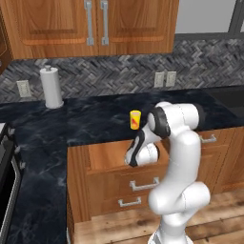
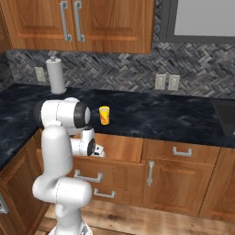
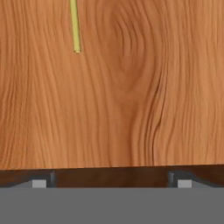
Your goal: Pick up the straw from the left drawer and put it inside the smoothie cup.
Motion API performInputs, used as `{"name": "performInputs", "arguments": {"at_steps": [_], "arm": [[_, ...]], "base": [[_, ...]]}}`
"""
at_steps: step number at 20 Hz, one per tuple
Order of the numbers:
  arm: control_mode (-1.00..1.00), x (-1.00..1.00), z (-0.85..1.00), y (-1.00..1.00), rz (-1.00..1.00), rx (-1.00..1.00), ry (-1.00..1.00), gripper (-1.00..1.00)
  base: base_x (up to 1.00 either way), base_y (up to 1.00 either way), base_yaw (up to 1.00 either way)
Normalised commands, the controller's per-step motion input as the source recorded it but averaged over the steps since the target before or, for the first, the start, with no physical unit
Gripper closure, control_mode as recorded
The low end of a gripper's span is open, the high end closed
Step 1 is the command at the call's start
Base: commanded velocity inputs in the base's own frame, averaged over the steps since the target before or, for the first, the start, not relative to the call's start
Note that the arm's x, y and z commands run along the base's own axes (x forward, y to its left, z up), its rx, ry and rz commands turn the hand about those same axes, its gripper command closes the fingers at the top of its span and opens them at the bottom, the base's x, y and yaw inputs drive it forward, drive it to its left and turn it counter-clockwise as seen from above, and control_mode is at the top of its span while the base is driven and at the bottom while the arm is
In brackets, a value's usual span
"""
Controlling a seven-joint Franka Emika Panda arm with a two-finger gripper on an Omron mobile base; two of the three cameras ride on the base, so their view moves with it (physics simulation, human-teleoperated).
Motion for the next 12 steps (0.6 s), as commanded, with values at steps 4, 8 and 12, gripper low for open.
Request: {"name": "performInputs", "arguments": {"at_steps": [4,8,12], "arm": [[-1.00,-1.00,0.00,-0.03,0.00,0.00,0.01,-1.00],[-1.00,-1.00,0.16,-0.03,0.00,0.00,0.00,-1.00],[-1.00,-1.00,0.34,0.00,0.00,0.00,-0.04,-1.00]], "base": [[0.00,0.00,0.00],[0.00,0.00,0.00],[0.00,0.00,0.00]]}}
